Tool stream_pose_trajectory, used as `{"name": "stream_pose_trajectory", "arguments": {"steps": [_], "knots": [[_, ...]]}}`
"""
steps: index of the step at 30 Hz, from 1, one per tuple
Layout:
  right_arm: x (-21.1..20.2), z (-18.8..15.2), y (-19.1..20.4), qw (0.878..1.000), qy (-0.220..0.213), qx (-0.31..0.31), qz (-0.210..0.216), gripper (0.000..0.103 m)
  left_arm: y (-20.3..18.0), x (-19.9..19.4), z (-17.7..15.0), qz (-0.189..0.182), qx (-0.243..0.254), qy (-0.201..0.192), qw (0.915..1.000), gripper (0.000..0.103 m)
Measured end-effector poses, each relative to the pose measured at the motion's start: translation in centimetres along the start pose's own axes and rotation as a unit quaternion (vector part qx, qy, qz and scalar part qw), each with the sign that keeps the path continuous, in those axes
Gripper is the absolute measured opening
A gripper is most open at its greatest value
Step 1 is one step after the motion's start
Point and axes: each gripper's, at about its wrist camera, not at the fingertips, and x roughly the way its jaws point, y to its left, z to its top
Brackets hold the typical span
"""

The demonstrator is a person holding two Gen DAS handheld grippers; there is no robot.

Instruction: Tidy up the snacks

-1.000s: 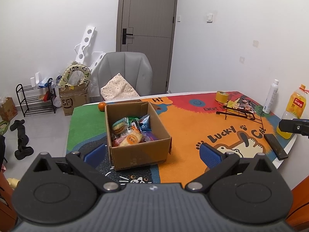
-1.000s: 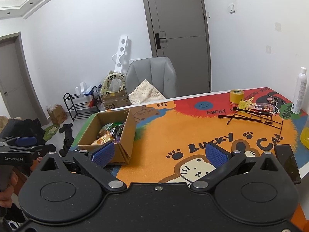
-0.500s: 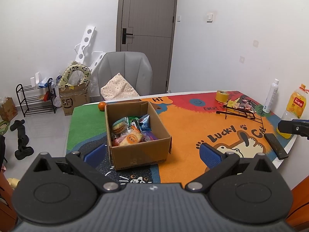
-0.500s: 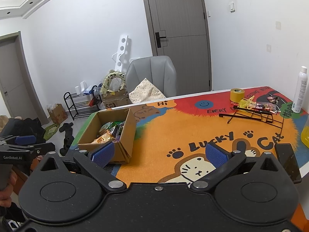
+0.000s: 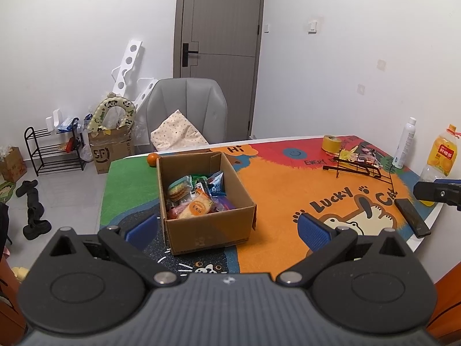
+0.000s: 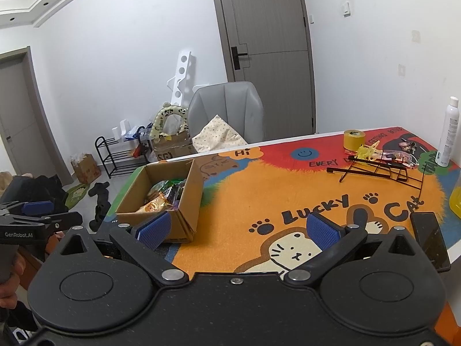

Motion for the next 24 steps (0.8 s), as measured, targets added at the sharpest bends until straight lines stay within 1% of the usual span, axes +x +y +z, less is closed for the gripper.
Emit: {"name": "stream_pose_trajectory", "arguments": {"steps": [24], "knots": [[0.43,-0.19,-0.07,1.0,0.006,-0.007,0.001,0.103,-0.16,0.08,-0.14,0.001,0.001,-0.001,1.0,0.103]]}}
